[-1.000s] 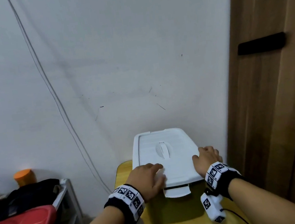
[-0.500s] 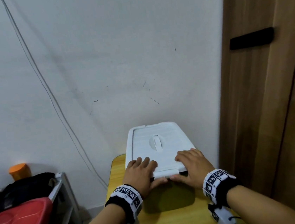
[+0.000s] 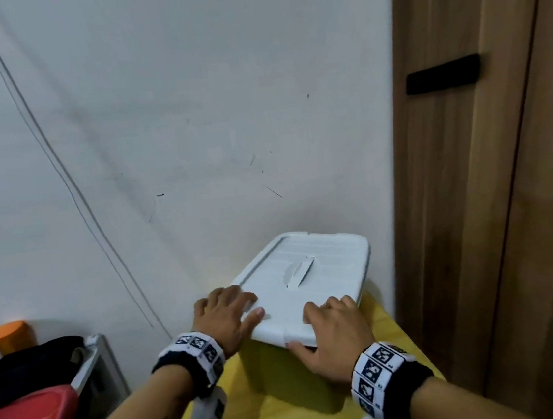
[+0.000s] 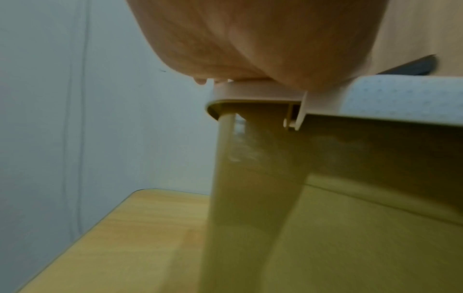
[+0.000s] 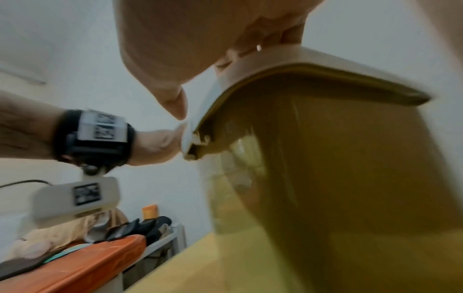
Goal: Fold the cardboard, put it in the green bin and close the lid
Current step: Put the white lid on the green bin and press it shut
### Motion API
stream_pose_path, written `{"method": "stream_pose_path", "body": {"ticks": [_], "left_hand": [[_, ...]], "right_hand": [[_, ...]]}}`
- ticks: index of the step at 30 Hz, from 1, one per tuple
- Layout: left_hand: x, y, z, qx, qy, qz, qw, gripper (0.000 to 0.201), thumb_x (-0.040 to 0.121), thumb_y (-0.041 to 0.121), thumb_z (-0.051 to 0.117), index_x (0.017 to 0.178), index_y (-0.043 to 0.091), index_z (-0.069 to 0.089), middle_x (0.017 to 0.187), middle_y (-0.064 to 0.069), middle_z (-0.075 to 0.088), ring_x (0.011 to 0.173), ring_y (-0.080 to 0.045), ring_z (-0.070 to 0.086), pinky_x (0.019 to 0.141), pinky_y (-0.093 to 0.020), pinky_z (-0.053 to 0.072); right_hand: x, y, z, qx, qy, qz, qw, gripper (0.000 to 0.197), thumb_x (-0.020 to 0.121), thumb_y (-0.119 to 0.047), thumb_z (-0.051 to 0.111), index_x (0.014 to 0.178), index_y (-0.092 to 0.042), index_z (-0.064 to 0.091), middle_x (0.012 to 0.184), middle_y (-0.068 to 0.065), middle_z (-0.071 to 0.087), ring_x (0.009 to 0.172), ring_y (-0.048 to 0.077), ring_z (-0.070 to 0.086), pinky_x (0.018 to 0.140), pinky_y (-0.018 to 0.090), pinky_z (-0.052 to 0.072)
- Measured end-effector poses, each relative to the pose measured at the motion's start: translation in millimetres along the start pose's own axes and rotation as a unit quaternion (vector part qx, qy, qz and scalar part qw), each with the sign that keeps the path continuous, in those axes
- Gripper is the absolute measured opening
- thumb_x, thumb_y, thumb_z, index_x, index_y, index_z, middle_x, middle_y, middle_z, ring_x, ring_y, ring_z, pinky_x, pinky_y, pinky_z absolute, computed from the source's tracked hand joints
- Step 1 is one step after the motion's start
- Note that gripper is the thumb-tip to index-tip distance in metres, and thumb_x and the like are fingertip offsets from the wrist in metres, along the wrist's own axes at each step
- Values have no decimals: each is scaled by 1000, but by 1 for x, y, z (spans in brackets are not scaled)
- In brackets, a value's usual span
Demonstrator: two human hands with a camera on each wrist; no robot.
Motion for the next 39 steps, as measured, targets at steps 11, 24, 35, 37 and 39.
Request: {"method": "stream_pose_path", "body": {"ticks": [11,24,35,37,39], "left_hand": [[5,30,2,-169,-71,-160,970,72,76,73,47,126,22,53,130,-19,47,119,-39,50,101,-45,44],[39,-10,5,-195,-129,-186,954,44,98,32,47,131,5,36,118,-17,61,91,-28,53,79,-31,40],[34,-12,3,-189,-82,-192,960,24,97,33,47,109,12,45,107,-12,63,87,-27,54,77,-32,40],[33,-12,2,-172,-75,-192,963,27,97,35,47,111,13,47,110,-12,65,87,-27,54,78,-32,42],[32,-12,-1,-156,-73,-188,967,31,97,37,47,116,13,49,113,-11,65,87,-25,54,80,-31,43]], "right_hand": [[58,67,-10,322,-73,188,925,30,74,-49,69,92,-25,65,99,-5,72,93,19,69,86,34,54],[23,246,15,335,-226,445,799,46,85,-45,71,102,-3,63,88,12,70,78,26,66,60,30,47],[31,221,11,142,-74,381,911,22,88,-35,65,100,-16,64,96,6,70,83,26,66,74,31,53],[29,218,11,143,-74,375,913,24,90,-35,62,105,-16,63,99,6,69,85,25,66,74,31,51],[27,218,11,149,-72,375,912,25,91,-36,60,107,-17,63,98,4,69,85,25,65,73,30,49]]}}
Point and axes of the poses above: each hand's wrist, its own x-axis towards the middle knuckle, its own z-axis out of the palm, y = z × x, the point moved 4 cm from there along x, towards the middle knuckle
